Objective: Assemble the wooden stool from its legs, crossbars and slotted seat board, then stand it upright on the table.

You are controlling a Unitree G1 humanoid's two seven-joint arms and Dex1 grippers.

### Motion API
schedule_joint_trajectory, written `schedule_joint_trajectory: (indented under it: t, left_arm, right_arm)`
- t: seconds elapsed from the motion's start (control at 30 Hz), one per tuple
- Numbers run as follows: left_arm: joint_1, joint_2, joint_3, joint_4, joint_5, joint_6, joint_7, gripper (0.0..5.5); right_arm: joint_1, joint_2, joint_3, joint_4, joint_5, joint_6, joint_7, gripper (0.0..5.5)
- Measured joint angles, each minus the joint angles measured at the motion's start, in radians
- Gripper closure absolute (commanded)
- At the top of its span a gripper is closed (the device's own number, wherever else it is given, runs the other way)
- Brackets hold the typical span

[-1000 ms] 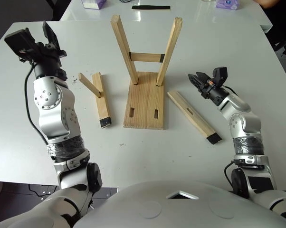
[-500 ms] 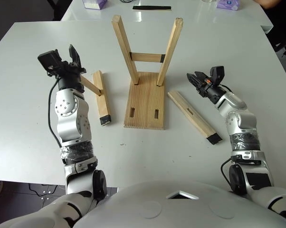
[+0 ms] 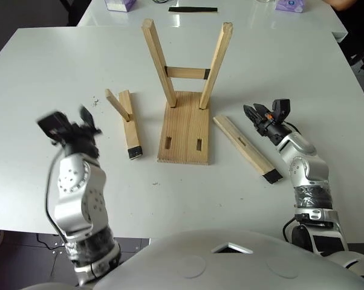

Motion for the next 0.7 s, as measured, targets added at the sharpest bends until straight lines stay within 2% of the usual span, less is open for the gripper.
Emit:
schedule_joint_trajectory:
  t: [0.2, 0.57, 0.7]
  left_arm:
    - [0.011, -0.010, -0.123, -0.050, -0.045, 0.134, -0.064, 1.86]
    - [-0.115, 0.069, -0.130, 0.066, 0.028, 0.228, -0.064, 1.86]
    - [-0.155, 0.065, -0.136, 0.114, 0.031, 0.281, -0.064, 1.86]
  right_arm:
    - [0.046, 0.003, 0.006, 0.002, -0.015, -0.017, -0.007, 3.27]
    - [0.046, 0.021, 0.007, 0.028, -0.025, -0.049, -0.015, 3.27]
    - [0.044, 0.027, 0.006, 0.043, -0.024, -0.058, -0.014, 3.27]
